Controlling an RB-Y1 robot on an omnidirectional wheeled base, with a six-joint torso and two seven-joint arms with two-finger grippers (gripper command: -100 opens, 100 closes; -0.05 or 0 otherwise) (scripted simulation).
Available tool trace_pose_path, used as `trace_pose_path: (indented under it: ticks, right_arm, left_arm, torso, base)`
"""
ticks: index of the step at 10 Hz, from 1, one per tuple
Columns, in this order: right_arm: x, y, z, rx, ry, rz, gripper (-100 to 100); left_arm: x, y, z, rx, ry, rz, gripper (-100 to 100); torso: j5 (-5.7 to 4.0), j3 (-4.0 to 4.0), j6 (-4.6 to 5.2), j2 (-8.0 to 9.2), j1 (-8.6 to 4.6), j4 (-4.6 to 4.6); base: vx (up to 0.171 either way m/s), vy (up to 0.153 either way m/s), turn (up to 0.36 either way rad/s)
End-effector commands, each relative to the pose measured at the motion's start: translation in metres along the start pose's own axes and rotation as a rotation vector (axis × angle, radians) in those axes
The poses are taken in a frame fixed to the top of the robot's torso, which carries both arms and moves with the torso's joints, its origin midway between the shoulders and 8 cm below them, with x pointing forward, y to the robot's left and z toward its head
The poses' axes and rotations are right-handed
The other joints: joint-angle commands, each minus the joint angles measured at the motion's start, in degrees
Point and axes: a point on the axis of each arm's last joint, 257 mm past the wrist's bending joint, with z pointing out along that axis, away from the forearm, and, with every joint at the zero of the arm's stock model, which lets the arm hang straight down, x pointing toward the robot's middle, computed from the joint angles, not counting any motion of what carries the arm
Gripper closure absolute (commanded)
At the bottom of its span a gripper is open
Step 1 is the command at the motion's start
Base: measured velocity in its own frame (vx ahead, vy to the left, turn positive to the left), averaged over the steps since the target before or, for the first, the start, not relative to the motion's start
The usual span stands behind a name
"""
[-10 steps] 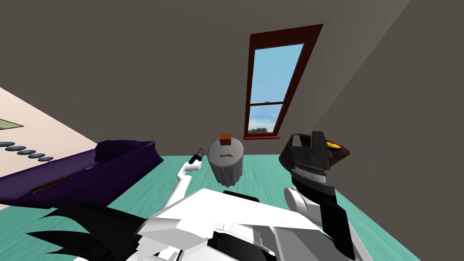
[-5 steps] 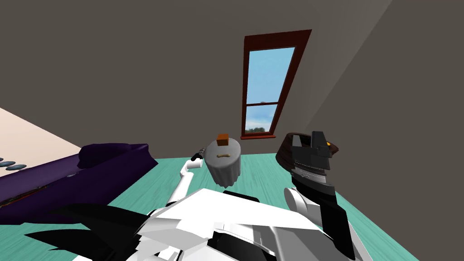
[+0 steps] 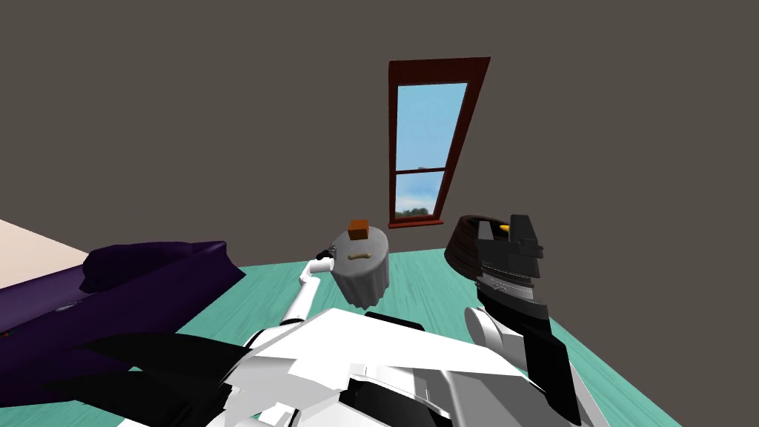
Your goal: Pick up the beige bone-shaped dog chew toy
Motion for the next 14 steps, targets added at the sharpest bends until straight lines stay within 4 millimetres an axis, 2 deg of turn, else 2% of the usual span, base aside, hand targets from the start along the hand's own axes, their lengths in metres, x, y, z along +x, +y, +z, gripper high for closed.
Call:
trace_pose_path:
  ticks: [1,4,5,8,9,12,13,14]
  right_arm:
    - [0.0,0.0,0.0,0.0,0.0,0.0,0]
    - [0.0,0.0,0.0,0.0,0.0,0.0,0]
    - [0.0,0.0,0.0,0.0,0.0,0.0,0]
    - [0.0,0.0,0.0,0.0,0.0,0.0,0]
    - [0.0,0.0,0.0,0.0,0.0,0.0,0]
    - [0.0,0.0,0.0,0.0,0.0,0.0,0]
    - [0.0,0.0,0.0,0.0,0.0,0.0,0]
    - [0.0,0.0,0.0,0.0,0.0,0.0,0]
  left_arm:
    - [0.005,0.014,0.004,-0.06,0.004,-0.025,-100]
    - [0.015,0.036,0.009,-0.159,0.012,-0.063,-100]
    - [0.015,0.038,0.009,-0.166,0.012,-0.063,-100]
    - [0.03,0.066,0.012,-0.294,0.022,-0.108,-100]
    - [0.03,0.067,0.011,-0.296,0.022,-0.108,-100]
    - [0.041,0.09,0.009,-0.392,0.028,-0.138,-100]
    - [0.046,0.105,0.007,-0.437,0.029,-0.148,-100]
    - [0.043,0.096,0.009,-0.409,0.029,-0.141,-100]
  torso:
    - [0.0,0.0,0.0,0.0,0.0,0.0]
    - [-0.01,0.0,-0.01,0.0,-0.04,0.0]
    - [0.0,0.01,0.01,0.01,-0.01,0.0]
    - [0.0,-0.03,0.02,-0.05,-0.02,-0.01]
    - [-0.01,-0.03,0.0,-0.05,-0.05,-0.01]
    - [0.01,-0.04,-0.01,-0.08,0.06,-0.02]
    - [0.01,-0.06,-0.01,-0.11,0.05,-0.02]
    - [0.02,-0.08,-0.01,-0.13,0.06,-0.03]
  base:
    - [0.014,-0.037,-0.13]
    - [0.021,-0.049,-0.104]
    - [0.021,-0.028,-0.059]
    - [0.035,-0.042,-0.133]
    - [0.029,-0.036,-0.017]
    - [0.048,-0.023,-0.088]
    - [0.063,-0.022,-0.104]
    - [0.029,-0.008,-0.02]
